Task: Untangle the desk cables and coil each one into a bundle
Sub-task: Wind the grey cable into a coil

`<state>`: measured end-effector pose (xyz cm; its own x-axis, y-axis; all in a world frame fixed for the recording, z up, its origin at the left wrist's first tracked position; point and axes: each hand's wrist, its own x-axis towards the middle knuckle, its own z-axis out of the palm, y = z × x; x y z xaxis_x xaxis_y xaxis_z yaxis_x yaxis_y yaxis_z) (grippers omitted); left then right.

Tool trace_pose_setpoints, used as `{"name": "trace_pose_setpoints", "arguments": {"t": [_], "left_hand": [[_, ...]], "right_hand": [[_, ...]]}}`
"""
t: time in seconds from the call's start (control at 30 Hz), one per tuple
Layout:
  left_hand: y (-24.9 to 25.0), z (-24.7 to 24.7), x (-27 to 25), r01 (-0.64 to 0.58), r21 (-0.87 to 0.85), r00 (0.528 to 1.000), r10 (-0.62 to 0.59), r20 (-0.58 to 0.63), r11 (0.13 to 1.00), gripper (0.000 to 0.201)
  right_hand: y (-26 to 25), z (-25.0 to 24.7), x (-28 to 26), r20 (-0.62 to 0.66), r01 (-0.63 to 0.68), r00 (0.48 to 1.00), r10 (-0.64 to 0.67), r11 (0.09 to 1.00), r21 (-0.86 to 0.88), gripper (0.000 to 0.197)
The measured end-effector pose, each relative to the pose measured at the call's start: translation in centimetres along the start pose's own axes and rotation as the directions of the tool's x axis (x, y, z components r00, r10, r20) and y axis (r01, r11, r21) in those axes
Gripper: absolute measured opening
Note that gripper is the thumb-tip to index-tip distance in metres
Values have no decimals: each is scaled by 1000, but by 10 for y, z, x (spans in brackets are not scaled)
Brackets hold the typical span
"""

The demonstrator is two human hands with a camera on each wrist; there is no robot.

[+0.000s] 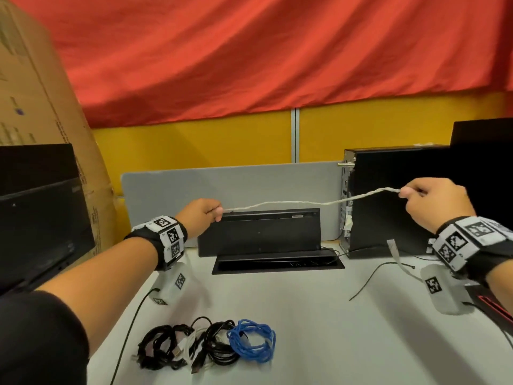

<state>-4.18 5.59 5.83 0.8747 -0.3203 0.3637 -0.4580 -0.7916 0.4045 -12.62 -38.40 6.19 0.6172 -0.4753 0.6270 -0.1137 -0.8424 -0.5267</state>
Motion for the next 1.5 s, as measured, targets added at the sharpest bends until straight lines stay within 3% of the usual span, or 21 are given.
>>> {"name": "trace_pose_setpoints", "arguments": {"t": [0.1, 0.2, 0.27, 0.4, 0.47, 0.53, 0.6, 0.63, 0.7, 0.77, 0.83, 0.93, 1.03, 1.13, 1.23, 1.37, 1.5], "left_hand": [[-6, -9, -3, 55, 28, 998, -54, -36, 998, 31], [2, -14, -6, 75, -59, 993, -80, -84, 995, 30], [17, -13, -8, 72, -195, 993, -89, -79, 978, 27], [58, -4, -14, 27, -385, 1000, -26, 10, 923, 27], [78, 4, -17, 4, -418, 998, 24, 63, 909, 27], [96, 14, -19, -19, -440, 993, 66, 94, 898, 28], [111, 22, -21, -42, -464, 990, 98, 98, 885, 28], [117, 24, -21, -51, -481, 990, 109, 93, 875, 28], [124, 26, -24, -67, -498, 988, 126, 85, 864, 27], [127, 27, -27, -79, -504, 985, 144, 90, 860, 26], [128, 29, -31, -73, -505, 982, 152, 116, 860, 26], [123, 28, -36, -16, -524, 976, 128, 177, 851, 30], [113, 24, -41, 81, -543, 958, 85, 275, 836, 35], [105, 26, -47, 134, -458, 934, 42, 354, 879, 33], [109, 33, -55, 167, -469, 921, 34, 389, 868, 31], [127, 49, -67, 50, -380, 934, 91, 345, 924, 33], [142, 62, -85, -120, -241, 914, 202, 353, 963, 33]], "right_hand": [[16, -3, -3, 1, -54, 999, 54, 997, 46, 19], [19, 5, -13, 178, -42, 984, 25, 995, 91, 22], [12, 16, -26, 351, -32, 936, 19, 999, 31, 24], [-18, 25, -49, 625, 7, 780, 19, 999, -39, 15], [-43, 19, -59, 606, 108, 791, -78, 994, -13, 23], [-73, 8, -74, 514, 161, 824, -239, 968, 192, 33], [-100, -1, -89, 406, 249, 818, -407, 887, 389, 48], [-111, -4, -95, 369, 316, 808, -459, 867, 385, 54], [-122, -5, -103, 255, 480, 814, -521, 852, 208, 57], [-126, -2, -103, 178, 595, 793, -582, 803, -24, 42], [-124, 4, -98, 228, 630, 757, -612, 776, -10, 25], [-113, 13, -95, 254, 573, 760, -598, 801, 174, 20], [-92, 13, -83, 122, 577, 811, -573, 817, -1, 22], [-69, 14, -69, 105, 520, 854, -510, 844, -127, 23], [-54, 22, -62, 97, 456, 890, -446, 872, -178, 24], [-41, 29, -58, 108, 311, 949, -297, 938, -154, 22], [-37, 35, -65, 205, 251, 954, -219, 957, -148, 23]]}}
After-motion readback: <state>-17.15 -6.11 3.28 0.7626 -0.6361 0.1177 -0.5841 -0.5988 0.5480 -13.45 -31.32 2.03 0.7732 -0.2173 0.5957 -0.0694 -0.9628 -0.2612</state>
